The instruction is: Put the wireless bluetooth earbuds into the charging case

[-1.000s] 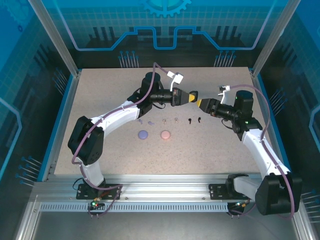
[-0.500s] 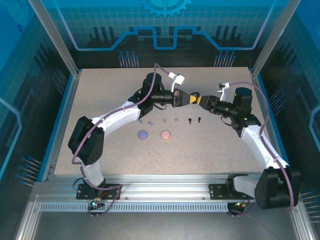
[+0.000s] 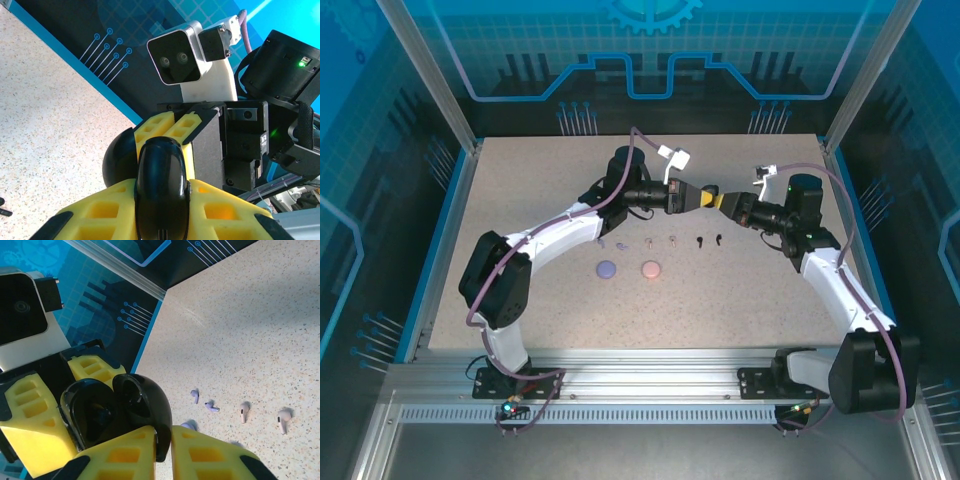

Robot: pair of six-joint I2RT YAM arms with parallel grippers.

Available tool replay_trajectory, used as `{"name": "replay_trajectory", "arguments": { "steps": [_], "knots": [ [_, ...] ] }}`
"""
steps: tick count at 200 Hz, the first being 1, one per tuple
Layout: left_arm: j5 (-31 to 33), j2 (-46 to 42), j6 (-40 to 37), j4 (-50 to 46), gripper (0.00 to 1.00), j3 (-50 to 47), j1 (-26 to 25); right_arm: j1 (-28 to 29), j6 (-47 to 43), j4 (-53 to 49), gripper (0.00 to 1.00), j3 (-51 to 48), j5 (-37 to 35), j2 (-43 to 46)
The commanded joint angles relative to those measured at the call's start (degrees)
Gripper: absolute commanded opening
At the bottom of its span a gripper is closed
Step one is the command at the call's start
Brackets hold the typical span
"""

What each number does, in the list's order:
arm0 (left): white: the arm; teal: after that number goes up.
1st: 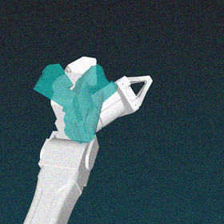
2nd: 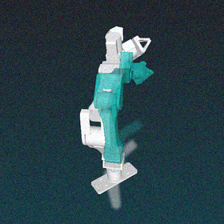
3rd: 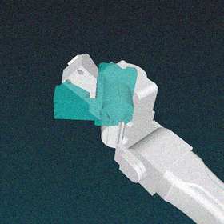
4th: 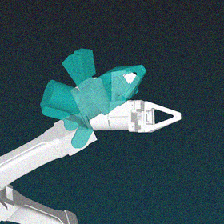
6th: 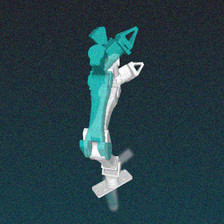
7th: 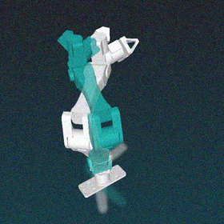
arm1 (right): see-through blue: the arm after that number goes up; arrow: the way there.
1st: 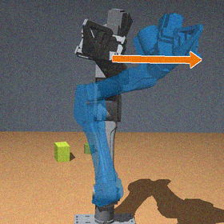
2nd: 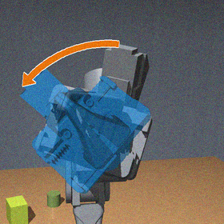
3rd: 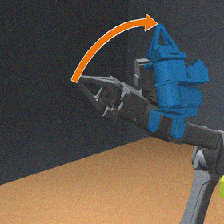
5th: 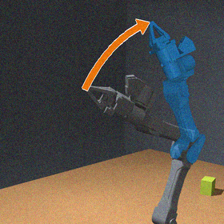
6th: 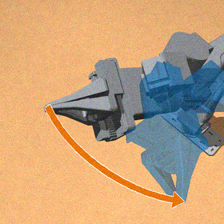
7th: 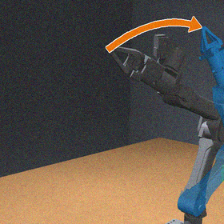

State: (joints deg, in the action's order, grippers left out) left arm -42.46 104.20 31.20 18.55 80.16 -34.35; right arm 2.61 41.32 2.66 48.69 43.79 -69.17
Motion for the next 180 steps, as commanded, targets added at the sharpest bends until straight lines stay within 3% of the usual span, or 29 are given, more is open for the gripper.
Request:
{"name": "replay_trajectory", "arguments": {
  "steps": [1,21,39,65,100,127,157,180],
  "knots": [
    [-1.83,0.45,0.96,2.96,0.00,2.43,-0.91,0.60,-0.30,1.27,0.11,3.00,-0.45,-0.51],
    [-1.64,0.64,1.05,2.97,0.00,2.54,-0.95,0.69,-0.63,0.80,0.10,3.08,-0.60,-0.25],
    [-1.73,0.71,1.06,2.92,0.00,2.74,-1.05,0.89,-1.10,0.19,0.24,3.33,-0.72,-0.24],
    [-1.75,0.72,1.30,3.03,0.00,2.98,-1.09,1.13,-1.33,-0.11,0.26,3.52,-1.05,-0.81],
    [-1.82,0.74,1.49,3.14,0.00,3.10,-1.17,1.44,-1.58,-0.19,0.16,4.03,-1.26,-1.71],
    [-1.84,0.74,1.43,3.02,0.00,3.07,-1.23,1.46,-1.75,-0.50,0.00,4.38,-1.63,-1.87],
    [-0.90,1.08,0.85,1.51,0.00,3.49,-1.18,1.53,-2.75,-2.25,0.00,5.32,-2.11,-1.95],
    [2.25,0.38,-1.41,-1.60,0.45,3.56,-1.04,1.52,-6.31,-8.26,0.00,7.82,-4.74,-2.16]
  ]
}}
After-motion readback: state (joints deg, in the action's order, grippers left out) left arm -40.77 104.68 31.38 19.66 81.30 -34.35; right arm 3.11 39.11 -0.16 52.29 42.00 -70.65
